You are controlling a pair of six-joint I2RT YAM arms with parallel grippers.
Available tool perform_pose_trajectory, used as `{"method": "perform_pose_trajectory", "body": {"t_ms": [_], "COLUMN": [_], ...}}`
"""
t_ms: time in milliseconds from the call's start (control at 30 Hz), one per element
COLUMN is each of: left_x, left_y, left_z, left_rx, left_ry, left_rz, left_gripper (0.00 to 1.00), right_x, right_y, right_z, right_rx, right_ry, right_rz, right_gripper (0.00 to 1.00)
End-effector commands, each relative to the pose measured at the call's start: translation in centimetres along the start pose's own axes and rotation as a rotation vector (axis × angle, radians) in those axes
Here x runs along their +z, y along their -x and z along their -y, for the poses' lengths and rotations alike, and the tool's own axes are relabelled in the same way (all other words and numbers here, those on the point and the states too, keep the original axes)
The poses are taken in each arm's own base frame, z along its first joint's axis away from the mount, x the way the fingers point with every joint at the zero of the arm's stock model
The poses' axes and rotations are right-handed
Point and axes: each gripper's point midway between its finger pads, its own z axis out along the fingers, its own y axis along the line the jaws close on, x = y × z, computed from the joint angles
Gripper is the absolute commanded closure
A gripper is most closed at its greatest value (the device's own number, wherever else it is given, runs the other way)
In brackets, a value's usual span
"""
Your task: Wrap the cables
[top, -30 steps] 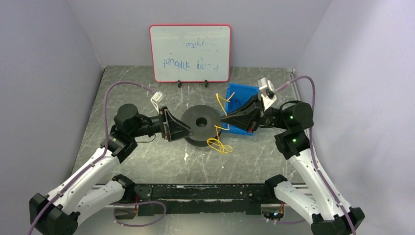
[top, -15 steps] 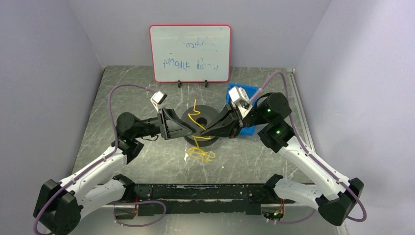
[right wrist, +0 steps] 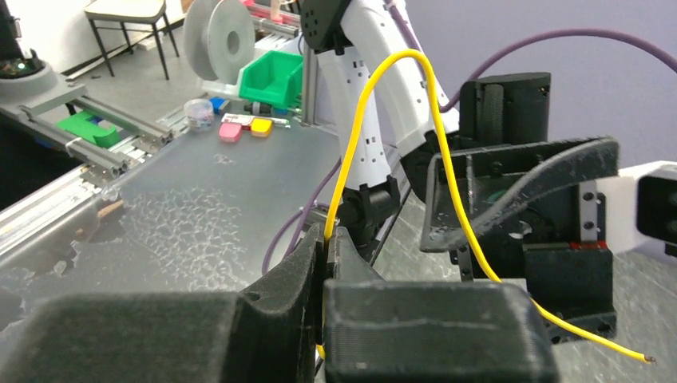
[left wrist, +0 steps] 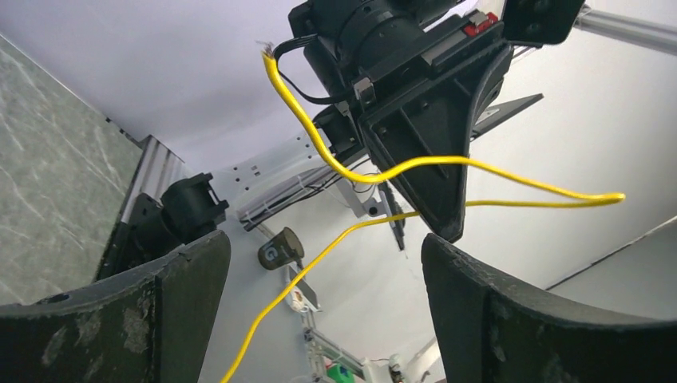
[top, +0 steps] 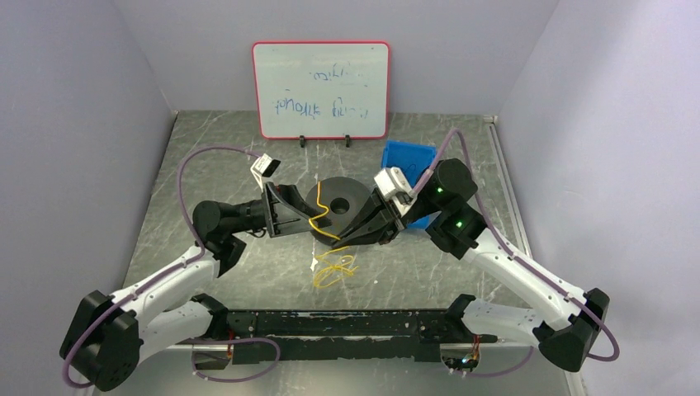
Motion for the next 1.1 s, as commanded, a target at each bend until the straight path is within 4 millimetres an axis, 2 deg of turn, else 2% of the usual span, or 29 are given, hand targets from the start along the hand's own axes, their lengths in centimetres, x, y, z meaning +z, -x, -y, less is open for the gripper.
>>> {"method": "perform_pose_trajectory", "body": {"t_ms": [0, 400, 667, 800, 1067], "left_x": [-0.3, 0.0, 0.2, 0.3, 0.5], "left_y": [-0.8, -0.8, -0.9, -0.9, -1.0], "left_z": [2.8, 3.9, 4.0, 4.1, 4.4], "left_rx": [0.045, 0.042, 0.043, 0.042, 0.044], "left_ry": [-0.13, -0.178, -0.198, -0.21, -0.222], "left_rz": [-0.03, -0.04, -0.042, -0.048, -0.058], "left_gripper": [0.08, 0.15, 0.38, 0.45, 0.47], "right_x": [0.6, 1.0, 0.7, 0.6, 0.5], "right_y": [0.6, -0.6, -1.0, -1.2, -2.2], "right_z": [-0.9, -2.7, -3.3, -3.7, -4.2], "right_rx": [-0.063, -0.077, -0.088, -0.089, -0.071], "right_ry": [0.062, 0.142, 0.139, 0.147, 0.161], "right_rz": [0.001, -0.014, -0.018, -0.023, -0.045], "right_gripper": [1.0, 1.0, 1.0, 1.0, 1.0]}}
